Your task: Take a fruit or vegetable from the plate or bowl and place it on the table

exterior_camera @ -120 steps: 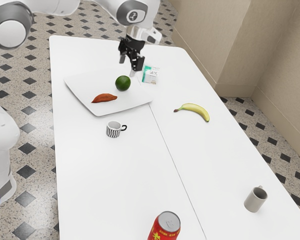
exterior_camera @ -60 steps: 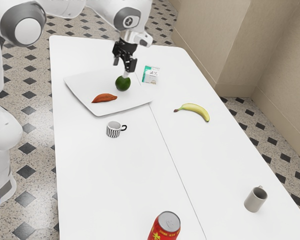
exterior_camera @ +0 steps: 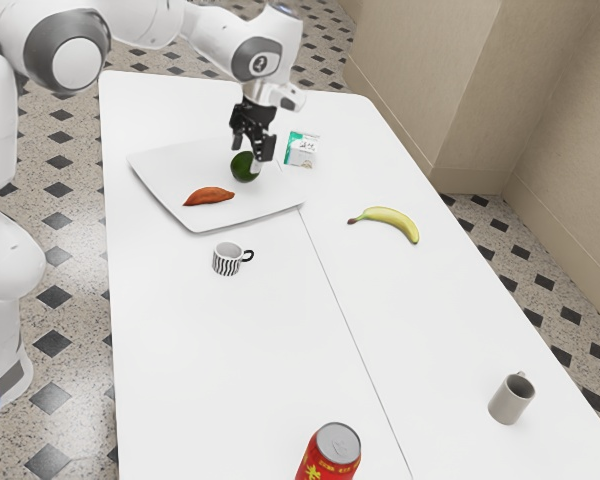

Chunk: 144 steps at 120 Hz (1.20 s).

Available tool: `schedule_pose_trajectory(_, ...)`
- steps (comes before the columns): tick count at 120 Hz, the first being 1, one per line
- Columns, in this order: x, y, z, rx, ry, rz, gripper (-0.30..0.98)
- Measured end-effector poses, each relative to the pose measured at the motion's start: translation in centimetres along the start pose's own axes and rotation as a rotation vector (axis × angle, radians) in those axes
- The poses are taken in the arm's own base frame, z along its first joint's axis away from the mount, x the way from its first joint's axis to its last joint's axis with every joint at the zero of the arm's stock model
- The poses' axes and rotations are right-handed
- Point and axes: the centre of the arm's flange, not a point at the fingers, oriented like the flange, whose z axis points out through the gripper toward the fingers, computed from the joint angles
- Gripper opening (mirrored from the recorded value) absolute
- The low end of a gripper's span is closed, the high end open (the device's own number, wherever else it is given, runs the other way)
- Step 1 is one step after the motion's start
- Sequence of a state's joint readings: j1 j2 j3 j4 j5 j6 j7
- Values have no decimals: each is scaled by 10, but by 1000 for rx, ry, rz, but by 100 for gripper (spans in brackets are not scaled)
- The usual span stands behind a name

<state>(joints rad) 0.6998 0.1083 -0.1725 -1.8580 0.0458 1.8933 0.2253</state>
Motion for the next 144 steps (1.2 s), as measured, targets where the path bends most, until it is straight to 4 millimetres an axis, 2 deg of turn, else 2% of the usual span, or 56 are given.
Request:
schedule_pose_trajectory(25, 8, 2, 11, -17, 12, 9, 69)
schedule_pose_trajectory(110, 17, -10, 33, -35, 25, 2, 68)
schedule_pose_trajectory(116, 17, -11, 34, -34, 29, 1, 63)
schedule_pose_trajectory(132, 18, -14, 33, -27, 36, -3, 38)
schedule_pose_trajectory(144, 17, -10, 25, -13, 48, 4, 34)
